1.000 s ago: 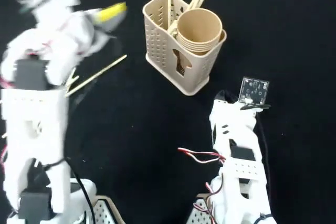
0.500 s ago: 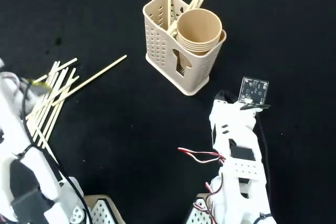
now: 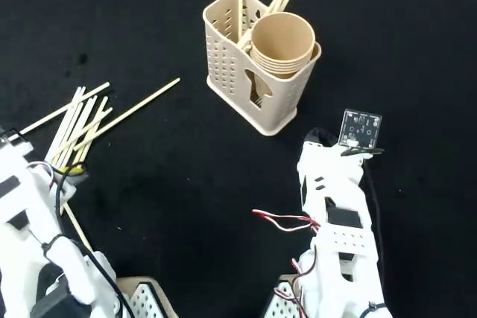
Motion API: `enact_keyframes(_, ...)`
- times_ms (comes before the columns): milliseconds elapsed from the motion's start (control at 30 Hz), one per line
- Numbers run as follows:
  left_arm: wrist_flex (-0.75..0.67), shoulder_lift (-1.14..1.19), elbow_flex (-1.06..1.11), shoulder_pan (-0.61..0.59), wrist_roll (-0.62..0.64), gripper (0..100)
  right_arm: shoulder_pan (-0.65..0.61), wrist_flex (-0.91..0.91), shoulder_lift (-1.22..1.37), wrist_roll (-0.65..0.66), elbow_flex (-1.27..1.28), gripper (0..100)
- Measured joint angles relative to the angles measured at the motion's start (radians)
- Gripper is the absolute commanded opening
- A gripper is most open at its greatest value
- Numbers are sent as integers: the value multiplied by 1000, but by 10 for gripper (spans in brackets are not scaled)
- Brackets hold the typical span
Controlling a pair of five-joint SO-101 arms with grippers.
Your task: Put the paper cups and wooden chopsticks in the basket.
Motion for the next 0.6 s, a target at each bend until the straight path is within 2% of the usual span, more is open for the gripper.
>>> enact_keyframes(333, -63, 0, 103, 0, 0, 277, 0, 0, 0, 0, 3, 15)
enact_keyframes(433, -98, 0, 127, 0, 8, 218, 0, 0, 0, 0, 3, 15)
enact_keyframes(600, -112, 0, 127, 0, 12, 64, 0, 0, 0, 0, 3, 15)
